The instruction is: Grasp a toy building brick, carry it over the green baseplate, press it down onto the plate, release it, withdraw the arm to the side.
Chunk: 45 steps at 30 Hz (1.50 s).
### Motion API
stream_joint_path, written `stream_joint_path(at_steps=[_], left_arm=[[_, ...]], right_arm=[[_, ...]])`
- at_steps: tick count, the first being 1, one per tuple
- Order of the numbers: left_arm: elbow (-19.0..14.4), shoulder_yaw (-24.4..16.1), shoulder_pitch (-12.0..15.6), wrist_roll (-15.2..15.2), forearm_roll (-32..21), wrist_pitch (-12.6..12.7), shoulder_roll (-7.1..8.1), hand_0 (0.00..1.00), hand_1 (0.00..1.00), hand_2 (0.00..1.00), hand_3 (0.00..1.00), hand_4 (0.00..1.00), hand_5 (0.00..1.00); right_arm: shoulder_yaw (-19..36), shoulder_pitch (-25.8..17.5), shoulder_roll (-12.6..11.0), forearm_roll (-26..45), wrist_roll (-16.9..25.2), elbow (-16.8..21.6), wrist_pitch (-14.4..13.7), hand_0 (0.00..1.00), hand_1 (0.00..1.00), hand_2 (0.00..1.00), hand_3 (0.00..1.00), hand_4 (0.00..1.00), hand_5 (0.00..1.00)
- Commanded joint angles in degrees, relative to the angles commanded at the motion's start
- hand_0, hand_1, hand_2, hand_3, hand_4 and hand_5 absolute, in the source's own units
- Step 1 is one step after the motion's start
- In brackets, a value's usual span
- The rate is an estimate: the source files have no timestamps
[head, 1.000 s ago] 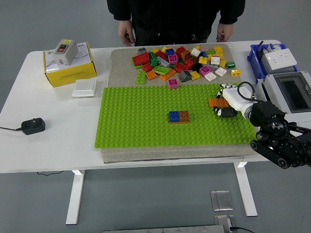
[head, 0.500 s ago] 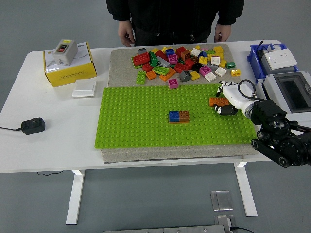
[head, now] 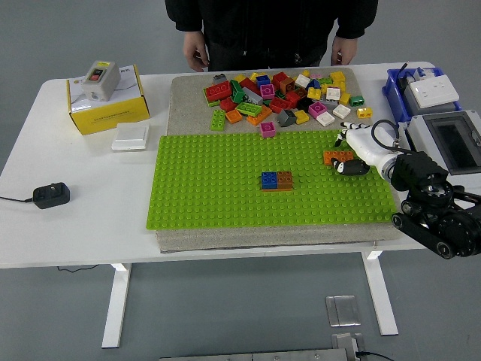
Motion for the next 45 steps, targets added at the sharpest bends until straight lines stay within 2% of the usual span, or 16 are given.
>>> stream_joint_path(at_steps=[3, 7, 8, 20, 31, 43, 44, 45], left_arm=[[0.0, -0.43, 0.1, 0.02, 0.34, -0.03, -0.03, 0.634, 0.605, 0.571, 0.687, 0.439, 0.537], [0.0, -0.7, 0.13, 0.04, 0.54, -0.03, -0.02, 0.634, 0.605, 0.571, 0.687, 0.439, 0.537], [0.0, -0.55, 0.1, 0.02, 0.42, 0.0, -0.03, 0.634, 0.605, 0.573, 0.691, 0.446, 0.544], [0.0, 0.73, 0.01, 0.0, -0.46, 0.12, -0.17, 0.634, 0.604, 0.575, 0.697, 0.456, 0.555], [0.0, 1.33, -0.12, -0.08, -0.61, 0.13, -0.08, 0.634, 0.604, 0.576, 0.699, 0.458, 0.558], [0.0, 2.5, -0.25, -0.07, -1.36, 0.12, -0.19, 0.634, 0.604, 0.576, 0.699, 0.457, 0.56], [0.0, 2.53, -0.24, -0.07, -1.34, 0.1, -0.2, 0.633, 0.604, 0.577, 0.7, 0.457, 0.56], [0.0, 2.54, -0.24, -0.07, -1.32, 0.08, -0.21, 0.633, 0.604, 0.577, 0.7, 0.457, 0.56]], right_arm=[[0.02, -0.65, -1.4, -0.51, -0.22, 1.14, -0.02, 0.821, 0.95, 0.995, 0.685, 0.604, 0.498], [-0.43, -1.27, -2.05, -0.74, -0.21, 1.3, -0.01, 0.821, 0.95, 0.995, 0.685, 0.604, 0.498], [-0.53, -1.5, -2.0, -0.91, -0.14, 1.15, -0.09, 0.816, 0.949, 0.998, 0.789, 0.607, 0.491], [-0.54, -1.77, -0.15, -1.98, 0.04, -0.75, -0.49, 0.822, 0.953, 0.998, 0.839, 0.612, 0.473], [-1.42, -1.59, 1.26, -2.11, 0.14, -3.0, -0.6, 0.821, 0.954, 0.998, 0.839, 0.621, 0.475], [-1.36, -1.21, 1.9, -1.5, 0.16, -3.55, -0.9, 0.823, 0.956, 0.998, 0.812, 0.635, 0.473], [-1.36, -1.2, 1.96, -1.4, 0.16, -3.61, -0.89, 0.82, 0.957, 0.998, 0.736, 0.639, 0.472], [-1.37, -1.2, 1.99, -1.34, 0.16, -3.65, -0.89, 0.82, 0.957, 0.998, 0.736, 0.639, 0.472]])
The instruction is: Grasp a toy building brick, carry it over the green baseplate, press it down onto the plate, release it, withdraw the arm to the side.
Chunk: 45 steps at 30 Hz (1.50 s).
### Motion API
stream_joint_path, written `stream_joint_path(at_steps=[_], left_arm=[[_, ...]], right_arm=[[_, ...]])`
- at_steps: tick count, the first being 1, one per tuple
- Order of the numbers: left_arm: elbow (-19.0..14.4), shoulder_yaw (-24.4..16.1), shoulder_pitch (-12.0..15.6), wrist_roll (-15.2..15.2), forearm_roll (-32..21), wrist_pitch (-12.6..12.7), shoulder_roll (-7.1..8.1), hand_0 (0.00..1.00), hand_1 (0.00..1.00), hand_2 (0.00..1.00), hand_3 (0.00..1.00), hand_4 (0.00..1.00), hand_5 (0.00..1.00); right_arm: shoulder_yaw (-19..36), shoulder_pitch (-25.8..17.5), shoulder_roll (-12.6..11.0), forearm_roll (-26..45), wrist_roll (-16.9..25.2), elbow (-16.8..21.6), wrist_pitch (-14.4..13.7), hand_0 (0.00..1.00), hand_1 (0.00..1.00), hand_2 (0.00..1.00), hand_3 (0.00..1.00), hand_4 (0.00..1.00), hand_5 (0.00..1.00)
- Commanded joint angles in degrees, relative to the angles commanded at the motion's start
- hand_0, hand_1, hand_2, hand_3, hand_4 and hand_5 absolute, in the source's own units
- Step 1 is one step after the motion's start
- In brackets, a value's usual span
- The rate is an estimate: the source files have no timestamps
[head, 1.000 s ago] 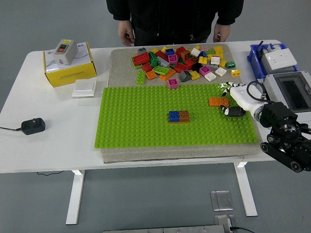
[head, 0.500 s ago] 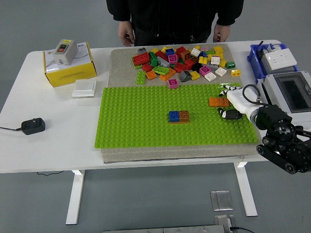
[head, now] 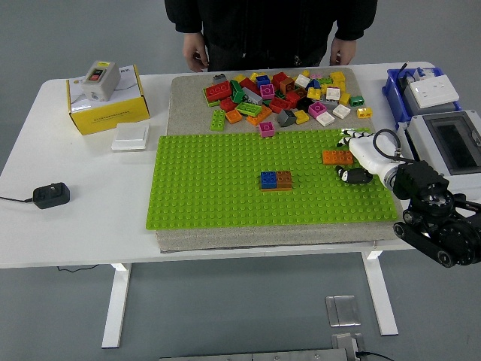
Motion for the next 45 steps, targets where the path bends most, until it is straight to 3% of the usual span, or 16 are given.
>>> stream_joint_path(at_steps=[17, 45], left_arm=[[0.0, 0.49, -0.15, -0.14, 0.06, -0.22, -0.1, 0.633, 0.604, 0.578, 0.702, 0.459, 0.564], [0.0, 2.47, -0.19, -0.18, -1.28, -0.27, -0.23, 0.634, 0.605, 0.579, 0.705, 0.463, 0.565]], right_arm=[[0.11, 0.16, 0.46, 0.67, 0.2, -0.56, -0.33, 0.819, 0.954, 0.992, 0.651, 0.627, 0.482], [0.2, 0.09, 0.6, 1.11, 0.8, -0.98, -0.67, 0.804, 0.931, 0.963, 0.624, 0.604, 0.492]])
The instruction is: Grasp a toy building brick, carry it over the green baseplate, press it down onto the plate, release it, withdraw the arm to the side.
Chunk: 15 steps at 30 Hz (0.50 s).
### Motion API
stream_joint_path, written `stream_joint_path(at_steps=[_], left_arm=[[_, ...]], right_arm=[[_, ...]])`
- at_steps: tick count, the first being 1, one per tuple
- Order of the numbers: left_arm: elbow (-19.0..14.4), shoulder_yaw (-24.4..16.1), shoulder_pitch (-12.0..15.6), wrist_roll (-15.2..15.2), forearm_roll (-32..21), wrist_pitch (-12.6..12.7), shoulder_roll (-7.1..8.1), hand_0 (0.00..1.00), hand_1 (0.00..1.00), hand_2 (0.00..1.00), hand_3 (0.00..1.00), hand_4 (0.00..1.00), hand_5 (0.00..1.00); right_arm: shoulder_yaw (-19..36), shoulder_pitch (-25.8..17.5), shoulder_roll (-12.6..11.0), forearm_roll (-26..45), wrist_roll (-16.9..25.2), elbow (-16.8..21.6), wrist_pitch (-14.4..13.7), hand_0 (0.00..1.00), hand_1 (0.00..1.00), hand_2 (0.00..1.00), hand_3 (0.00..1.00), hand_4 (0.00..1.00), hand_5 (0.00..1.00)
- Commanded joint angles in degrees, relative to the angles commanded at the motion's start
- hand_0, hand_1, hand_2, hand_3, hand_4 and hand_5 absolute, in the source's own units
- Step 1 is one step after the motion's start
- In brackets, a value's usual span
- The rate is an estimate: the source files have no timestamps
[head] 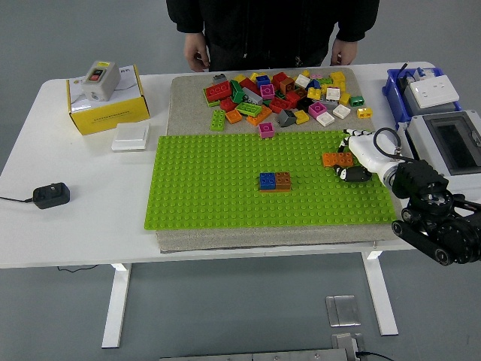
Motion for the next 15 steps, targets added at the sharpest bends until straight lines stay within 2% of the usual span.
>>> stream_joint_path(at_steps=[15], left_arm=[[0.0, 1.07, -0.07, -0.03, -1.04, 0.08, 0.09, 0.634, 0.605, 0.578, 0.704, 0.464, 0.56]], right_arm=[[-0.59, -0.03, 0.27, -0.58, -0.1, -0.46, -0.72, 0.804, 0.926, 0.962, 0.63, 0.59, 0.495]])
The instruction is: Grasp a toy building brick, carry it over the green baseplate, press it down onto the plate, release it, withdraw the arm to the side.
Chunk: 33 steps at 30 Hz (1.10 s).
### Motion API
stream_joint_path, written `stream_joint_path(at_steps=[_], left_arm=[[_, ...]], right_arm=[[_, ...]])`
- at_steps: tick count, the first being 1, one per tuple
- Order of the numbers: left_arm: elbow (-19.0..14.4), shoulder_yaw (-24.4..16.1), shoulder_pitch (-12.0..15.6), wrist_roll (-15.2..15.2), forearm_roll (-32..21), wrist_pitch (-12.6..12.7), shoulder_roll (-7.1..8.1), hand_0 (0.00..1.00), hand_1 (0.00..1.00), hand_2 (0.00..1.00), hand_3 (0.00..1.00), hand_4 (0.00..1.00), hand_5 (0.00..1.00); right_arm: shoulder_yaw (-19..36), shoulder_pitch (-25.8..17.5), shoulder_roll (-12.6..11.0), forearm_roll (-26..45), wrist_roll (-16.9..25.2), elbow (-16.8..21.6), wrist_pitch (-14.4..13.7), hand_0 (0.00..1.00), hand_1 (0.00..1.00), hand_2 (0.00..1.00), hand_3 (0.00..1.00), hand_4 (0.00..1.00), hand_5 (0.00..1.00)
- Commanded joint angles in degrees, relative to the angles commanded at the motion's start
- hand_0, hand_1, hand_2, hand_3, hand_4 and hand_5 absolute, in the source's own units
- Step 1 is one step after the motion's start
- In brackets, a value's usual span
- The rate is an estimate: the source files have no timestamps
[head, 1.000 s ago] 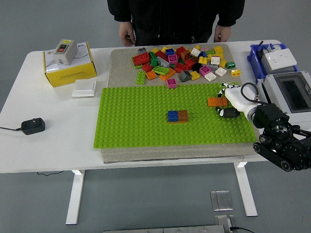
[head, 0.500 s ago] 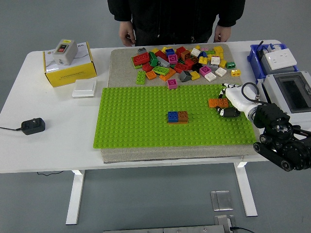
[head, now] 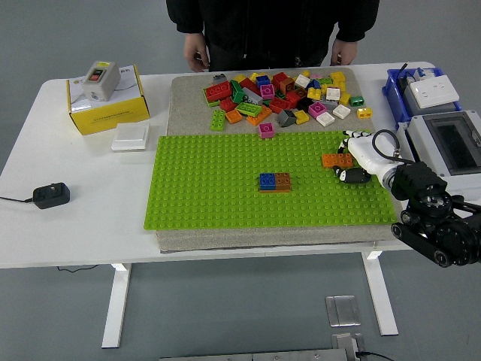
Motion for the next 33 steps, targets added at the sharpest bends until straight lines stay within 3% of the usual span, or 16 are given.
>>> stream_joint_path(at_steps=[16, 17, 33], left_arm=[[0.0, 0.0, -0.03, -0.12, -0.06, 0.02, -0.04, 0.634, 0.605, 0.577, 0.705, 0.465, 0.561], [0.0, -0.02, -0.03, -0.12, -0.05, 0.01, -0.04, 0.634, 0.605, 0.577, 0.705, 0.465, 0.562], [0.0, -0.55, -0.03, -0.16, 0.5, -0.14, -0.09, 0.634, 0.605, 0.578, 0.707, 0.462, 0.563]], right_arm=[[-0.32, 0.17, -0.21, 0.92, 0.45, 0.18, -1.38, 0.797, 0.915, 0.952, 0.594, 0.549, 0.472], [-0.25, 0.18, -0.23, 0.91, 0.45, 0.2, -1.36, 0.791, 0.912, 0.942, 0.6, 0.318, 0.344], [-0.01, 0.28, -0.43, 0.96, 0.45, 1.03, -1.13, 0.792, 0.913, 0.945, 0.605, 0.303, 0.348]])
